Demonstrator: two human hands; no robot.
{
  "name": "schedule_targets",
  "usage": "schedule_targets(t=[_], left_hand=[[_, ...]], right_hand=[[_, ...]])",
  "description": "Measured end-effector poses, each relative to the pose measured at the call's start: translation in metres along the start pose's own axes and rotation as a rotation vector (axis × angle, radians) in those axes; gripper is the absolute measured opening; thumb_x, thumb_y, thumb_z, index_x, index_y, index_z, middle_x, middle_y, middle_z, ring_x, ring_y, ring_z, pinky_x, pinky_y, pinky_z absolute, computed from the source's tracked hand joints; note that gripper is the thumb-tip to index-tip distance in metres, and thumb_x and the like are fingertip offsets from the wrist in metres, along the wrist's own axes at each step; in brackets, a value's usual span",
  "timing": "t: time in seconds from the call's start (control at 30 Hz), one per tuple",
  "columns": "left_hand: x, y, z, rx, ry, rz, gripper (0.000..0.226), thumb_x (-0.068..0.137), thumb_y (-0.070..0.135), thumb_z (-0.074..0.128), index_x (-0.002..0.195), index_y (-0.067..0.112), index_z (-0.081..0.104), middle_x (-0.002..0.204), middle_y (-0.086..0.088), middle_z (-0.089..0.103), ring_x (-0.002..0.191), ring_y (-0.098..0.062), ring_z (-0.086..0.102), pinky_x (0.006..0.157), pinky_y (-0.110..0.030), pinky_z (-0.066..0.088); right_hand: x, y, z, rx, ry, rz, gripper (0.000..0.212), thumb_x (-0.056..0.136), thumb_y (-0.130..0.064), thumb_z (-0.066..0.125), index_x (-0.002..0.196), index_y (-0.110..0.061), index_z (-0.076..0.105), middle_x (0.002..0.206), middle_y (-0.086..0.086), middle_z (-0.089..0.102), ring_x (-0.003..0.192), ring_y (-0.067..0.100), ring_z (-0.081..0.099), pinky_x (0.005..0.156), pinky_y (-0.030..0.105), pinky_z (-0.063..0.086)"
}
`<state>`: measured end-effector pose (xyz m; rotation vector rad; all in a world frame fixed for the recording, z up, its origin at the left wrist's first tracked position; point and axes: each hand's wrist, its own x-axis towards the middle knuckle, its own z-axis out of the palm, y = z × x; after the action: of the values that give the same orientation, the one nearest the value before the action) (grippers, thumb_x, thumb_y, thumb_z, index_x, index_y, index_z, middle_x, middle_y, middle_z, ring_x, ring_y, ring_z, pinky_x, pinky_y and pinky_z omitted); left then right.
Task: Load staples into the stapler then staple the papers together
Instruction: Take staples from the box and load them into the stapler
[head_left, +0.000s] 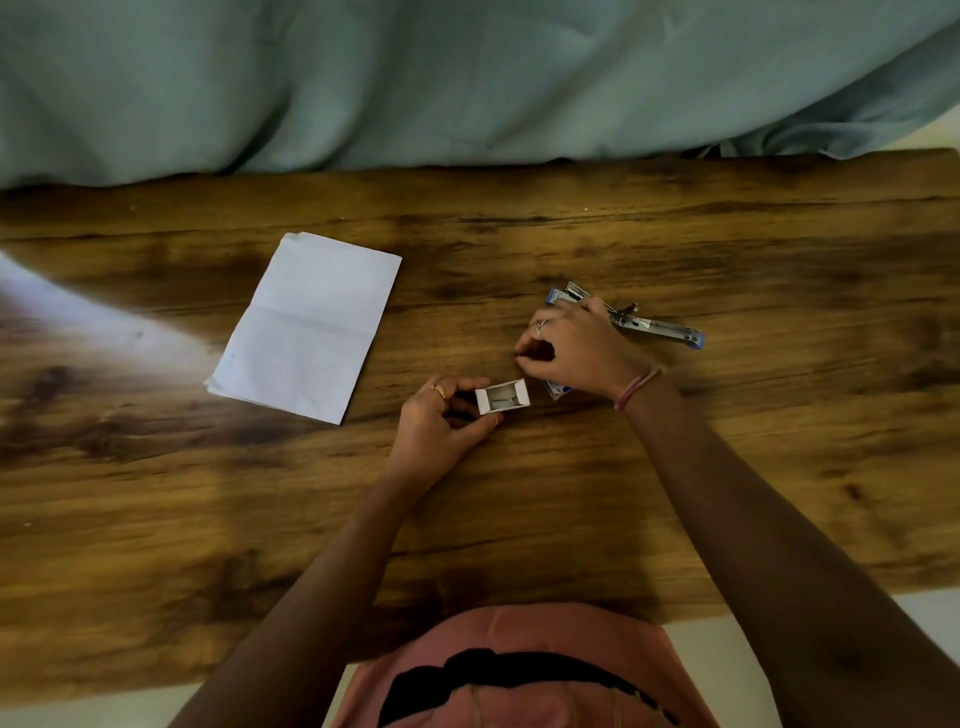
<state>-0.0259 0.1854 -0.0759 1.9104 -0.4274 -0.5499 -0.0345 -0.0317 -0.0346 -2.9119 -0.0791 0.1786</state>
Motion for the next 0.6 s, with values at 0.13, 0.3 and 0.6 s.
schedule_targets(t=[0.13,0.3,0.6], left_hand=[[0.002,0.001,-0.002,0.002,-0.017,0.009,0.045,0.077,0.019,0.079,0.101,0.049,0.055,0.11,0.003,0.065,0.089,0.004,0.064,0.071,-0.012,0.053],[0.004,0.001,-0.003,-0.014,-0.016,0.018,0.043,0.077,0.016,0.079,0.106,0.039,0.058,0.11,0.004,0.064,0.088,0.007,0.063,0.07,-0.01,0.052],[0.004,-0.002,-0.005,-0.013,-0.036,-0.008,0.044,0.077,0.02,0.079,0.109,0.04,0.058,0.099,0.009,0.067,0.086,0.005,0.064,0.069,-0.012,0.053]], right_hand=[[-0.014,0.0,-0.006,0.2,0.155,-0.011,0.016,0.084,-0.039,0.062,0.093,-0.028,0.07,0.096,-0.015,0.058,0.099,0.008,0.051,0.086,0.03,0.023],[-0.027,-0.005,-0.019,0.272,0.142,-0.127,0.015,0.081,-0.037,0.066,0.092,-0.028,0.07,0.092,-0.011,0.062,0.091,0.008,0.053,0.084,0.033,0.035],[-0.024,-0.016,-0.017,0.068,-0.063,-0.213,0.023,0.087,-0.039,0.06,0.106,-0.027,0.067,0.108,-0.007,0.061,0.103,0.014,0.05,0.088,0.033,0.033]])
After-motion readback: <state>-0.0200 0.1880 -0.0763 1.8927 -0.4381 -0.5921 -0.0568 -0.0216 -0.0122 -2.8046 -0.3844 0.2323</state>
